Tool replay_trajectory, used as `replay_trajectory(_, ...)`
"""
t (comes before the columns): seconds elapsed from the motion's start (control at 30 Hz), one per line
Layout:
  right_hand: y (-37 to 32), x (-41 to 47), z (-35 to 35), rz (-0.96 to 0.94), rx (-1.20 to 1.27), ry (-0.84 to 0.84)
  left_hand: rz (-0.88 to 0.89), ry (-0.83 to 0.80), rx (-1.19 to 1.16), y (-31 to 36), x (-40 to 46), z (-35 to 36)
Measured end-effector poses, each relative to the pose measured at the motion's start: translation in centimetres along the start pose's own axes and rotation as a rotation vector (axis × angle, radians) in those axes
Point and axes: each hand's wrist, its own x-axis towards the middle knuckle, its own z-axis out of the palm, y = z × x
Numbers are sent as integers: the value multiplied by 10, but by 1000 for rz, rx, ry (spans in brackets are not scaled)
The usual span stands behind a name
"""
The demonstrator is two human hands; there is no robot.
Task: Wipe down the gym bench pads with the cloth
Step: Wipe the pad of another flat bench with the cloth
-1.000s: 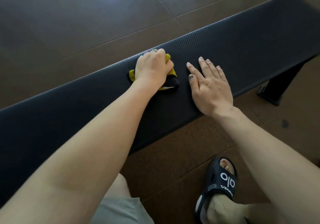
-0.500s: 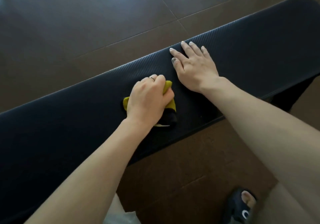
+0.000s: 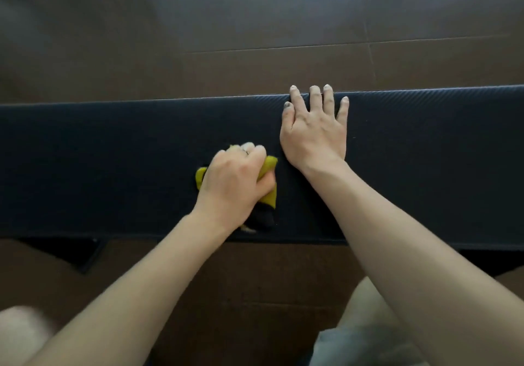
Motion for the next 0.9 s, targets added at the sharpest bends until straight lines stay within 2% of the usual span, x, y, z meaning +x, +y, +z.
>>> replay_trajectory(0.13, -1, 1, -1, -21, 2, 16, -17, 15, 3, 22, -38, -3)
replay_trajectory(0.37, 4, 7, -3, -7, 82, -42, -142, 128, 46, -11, 69, 22)
replay_trajectory(0.5, 9, 10, -3, -16, 101, -34, -237, 47, 79, -20, 115, 24)
replay_trajectory(0.6, 4, 8, -5, 9, 130, -45, -144, 40, 110, -1, 67, 17)
replay_trajectory(0.73, 2, 14, -10, 48, 221, -93, 21, -43, -33, 42, -18, 3)
replay_trajectory(0.83, 9, 19, -22, 0, 255, -161, 117, -7, -32, 46, -18, 7)
replay_trajectory(0.9, 26, 21, -31, -48, 208, -130, 155, -3, 0, 40, 9, 15)
